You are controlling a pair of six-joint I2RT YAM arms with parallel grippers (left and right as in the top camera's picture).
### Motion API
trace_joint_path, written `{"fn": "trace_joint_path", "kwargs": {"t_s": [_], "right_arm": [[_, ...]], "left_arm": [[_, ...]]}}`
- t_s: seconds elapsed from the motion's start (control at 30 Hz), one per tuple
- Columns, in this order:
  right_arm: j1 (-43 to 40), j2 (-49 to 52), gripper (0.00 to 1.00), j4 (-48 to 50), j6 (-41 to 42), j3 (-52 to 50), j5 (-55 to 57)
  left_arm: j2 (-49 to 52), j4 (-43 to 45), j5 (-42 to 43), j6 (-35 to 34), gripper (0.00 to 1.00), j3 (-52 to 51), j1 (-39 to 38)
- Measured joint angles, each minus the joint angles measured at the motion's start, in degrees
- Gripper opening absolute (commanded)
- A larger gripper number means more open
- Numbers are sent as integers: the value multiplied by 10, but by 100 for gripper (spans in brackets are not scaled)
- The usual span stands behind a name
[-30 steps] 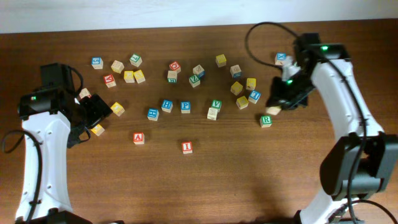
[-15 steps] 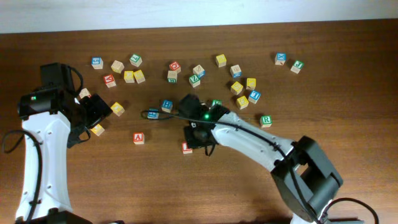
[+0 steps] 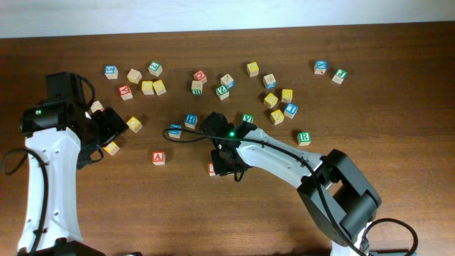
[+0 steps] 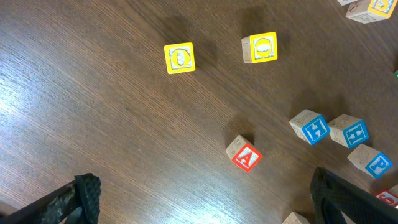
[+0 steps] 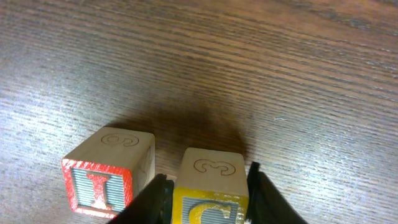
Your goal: Spell out ICRA
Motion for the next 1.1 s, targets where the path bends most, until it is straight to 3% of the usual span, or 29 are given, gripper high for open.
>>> {"fn": "trace_joint_path", "kwargs": {"t_s": [0.1, 0.17, 0.37, 0.53, 0.97, 1.1], "right_arm": [[0, 0, 31, 2, 0, 0, 0], [0, 0, 24, 2, 0, 0, 0], [0, 0, 25, 13, 13, 0, 0], [0, 0, 34, 18, 16, 0, 0], [-72, 0, 41, 21, 7, 1, -39], [-92, 1, 45, -7, -11, 47, -73]], "left_arm": [[0, 0, 0, 0, 99, 0, 0], [0, 0, 0, 0, 99, 0, 0], [0, 0, 0, 0, 99, 0, 0], [0, 0, 0, 0, 99, 0, 0], [0, 0, 0, 0, 99, 0, 0], [0, 0, 0, 0, 99, 0, 0]]}}
